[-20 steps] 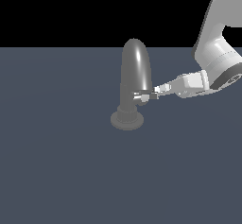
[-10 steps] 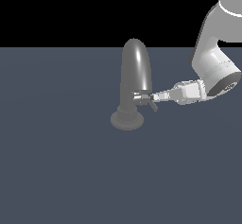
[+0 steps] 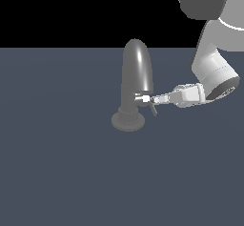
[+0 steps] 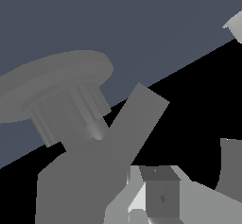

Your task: Turn on the faucet by rotating a designated handle.

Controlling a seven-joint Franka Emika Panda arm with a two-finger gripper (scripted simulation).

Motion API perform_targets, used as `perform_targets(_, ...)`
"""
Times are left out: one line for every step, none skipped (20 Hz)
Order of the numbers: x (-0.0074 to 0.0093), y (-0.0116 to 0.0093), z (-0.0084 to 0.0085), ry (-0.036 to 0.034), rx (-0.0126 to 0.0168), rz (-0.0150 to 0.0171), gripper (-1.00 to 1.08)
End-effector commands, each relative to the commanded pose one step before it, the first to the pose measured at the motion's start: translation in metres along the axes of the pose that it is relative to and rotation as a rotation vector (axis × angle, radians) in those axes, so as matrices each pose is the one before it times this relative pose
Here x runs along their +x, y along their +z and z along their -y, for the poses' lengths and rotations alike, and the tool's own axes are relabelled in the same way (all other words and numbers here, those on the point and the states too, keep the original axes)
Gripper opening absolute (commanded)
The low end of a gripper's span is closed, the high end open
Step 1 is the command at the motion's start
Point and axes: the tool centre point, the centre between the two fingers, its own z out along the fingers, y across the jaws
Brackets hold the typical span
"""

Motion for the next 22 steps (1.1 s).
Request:
perform_targets(0.01896, 0.00024, 0.01455, 0.01806, 0.02165, 0.00147, -1.0)
perform_targets(0.00229, 0.00004, 0.00214, 0.00245, 0.00029, 0.00078, -1.0)
perform_targets(0.00227, 0.00003, 0.00212, 0.00245, 0.00029, 0.00077, -1.0)
perform_targets(0.00225, 0.00002, 0.0021, 0.00245, 0.00029, 0.00077, -1.0)
perform_targets(0.00219, 0.00003, 0.00205, 0.00236, 0.00028, 0.00075, -1.0)
perform_targets(0.00217, 0.00002, 0.00202, 0.00236, 0.00028, 0.00074, -1.0)
perform_targets(0.00211, 0.00003, 0.00197, 0.00227, 0.00027, 0.00072, -1.0)
perform_targets(0.00209, 0.00002, 0.00195, 0.00227, 0.00027, 0.00071, -1.0)
perform_targets(0.00203, 0.00003, 0.0019, 0.00217, 0.00025, 0.00068, -1.0)
perform_targets(0.00201, 0.00002, 0.00188, 0.00217, 0.00025, 0.00068, -1.0)
perform_targets(0.00194, 0.00003, 0.00183, 0.00207, 0.00024, 0.00065, -1.0)
perform_targets(0.00197, 0.00001, 0.00183, 0.00217, 0.00025, 0.00068, -1.0)
perform_targets(0.00185, 0.00003, 0.00175, 0.00197, 0.00023, 0.00061, -1.0)
perform_targets(0.00189, 0.00001, 0.00176, 0.00207, 0.00024, 0.00065, -1.0)
perform_targets(0.00182, 0.00001, 0.0017, 0.00197, 0.00023, 0.00061, -1.0)
perform_targets(0.00174, 0.00002, 0.00165, 0.00185, 0.00022, 0.00058, -1.0)
perform_targets(0.00178, 0.0, 0.00165, 0.00197, 0.00023, 0.00061, -1.0)
perform_targets(0.00164, 0.00003, 0.00156, 0.00174, 0.0002, 0.00054, -1.0)
perform_targets(0.00163, 0.00002, 0.00154, 0.00174, 0.0002, 0.00053, -1.0)
perform_targets(0.00161, 0.00001, 0.00152, 0.00174, 0.0002, 0.00053, -1.0)
perform_targets(0.00159, 0.0, 0.00149, 0.00174, 0.0002, 0.00053, -1.0)
perform_targets(0.0, 0.0, 0.0, 0.0, 0.0, 0.0, -1.0)
